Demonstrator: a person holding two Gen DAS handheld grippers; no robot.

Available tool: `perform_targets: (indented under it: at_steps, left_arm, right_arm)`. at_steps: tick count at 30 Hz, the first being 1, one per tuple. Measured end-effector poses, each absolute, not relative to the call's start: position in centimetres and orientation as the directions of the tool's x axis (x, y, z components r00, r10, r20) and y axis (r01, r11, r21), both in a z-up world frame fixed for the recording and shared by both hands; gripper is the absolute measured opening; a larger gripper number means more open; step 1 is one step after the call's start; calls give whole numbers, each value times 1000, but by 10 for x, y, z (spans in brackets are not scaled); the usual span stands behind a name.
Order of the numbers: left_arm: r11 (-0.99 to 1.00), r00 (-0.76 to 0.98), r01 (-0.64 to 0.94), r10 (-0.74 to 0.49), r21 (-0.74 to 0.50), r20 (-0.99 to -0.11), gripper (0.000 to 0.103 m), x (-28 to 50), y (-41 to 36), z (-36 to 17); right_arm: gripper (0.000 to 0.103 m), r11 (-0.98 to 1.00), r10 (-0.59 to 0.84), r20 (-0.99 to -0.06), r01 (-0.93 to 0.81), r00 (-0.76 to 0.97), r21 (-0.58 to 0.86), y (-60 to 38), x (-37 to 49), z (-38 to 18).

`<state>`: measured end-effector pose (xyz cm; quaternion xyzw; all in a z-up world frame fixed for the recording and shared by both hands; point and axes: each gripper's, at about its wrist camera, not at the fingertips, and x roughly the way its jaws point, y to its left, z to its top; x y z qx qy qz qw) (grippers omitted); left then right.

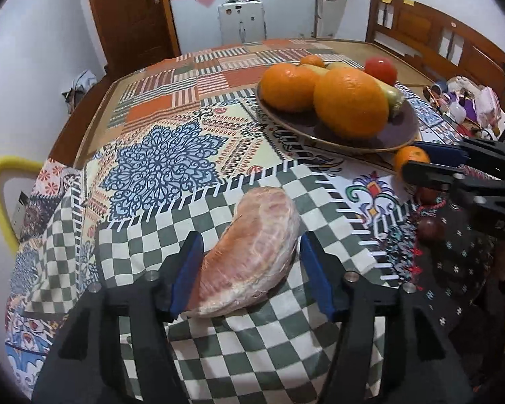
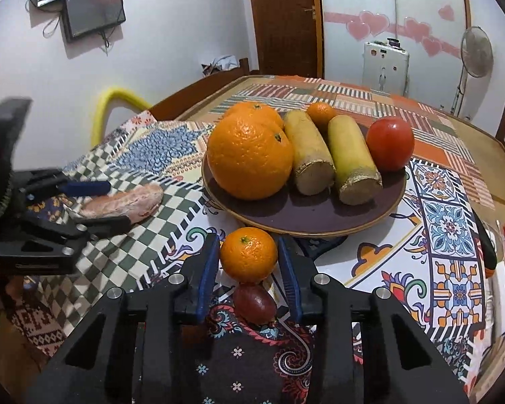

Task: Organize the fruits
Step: 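Carry the pomelo with the left tool while the right tool carries the small orange to the plate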

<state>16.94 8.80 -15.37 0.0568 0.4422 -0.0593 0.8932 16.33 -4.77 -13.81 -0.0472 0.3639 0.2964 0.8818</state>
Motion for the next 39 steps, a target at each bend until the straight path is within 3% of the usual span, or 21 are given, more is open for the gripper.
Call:
perform_targets:
  at_steps: [5,7,9,13,16,25,39]
  left_arm:
    - [990,583,141,-88,-7,-807,60,183,94,-161]
    - [991,574,122,-116,-56,-811,57,191,99,-163]
    - [993,576,94,-111,-69,-810,47,197,104,-161]
    - [995,572,82,-90,-52,-815,45,198,102,-161]
    - [989,578,87,-148,-120,-803,44,193,104,-154]
    - [994,684,99,-97,-39,-723,44,162,84,-112]
    - [989,785,151,-121,-2,-607,44,161,48,-63]
  right_arm:
    - [33,822,494,-655,-553,571,137,-59,160,-133]
    - [33,827,488,-651,-546,581,133,-64,161,-131]
    - [33,832,485,-647,-539,589,133,-70,160,-129]
    - [33,843,475,-638,-520,606,134,-83,159,-127]
    - [33,849,473,-635,-509,611,142,-91,158,-126]
    - [33,862,462,-604,-490,650,131,-107,157,-108]
    - [33,870,460,-525,-481,716,107,-119,166,-75]
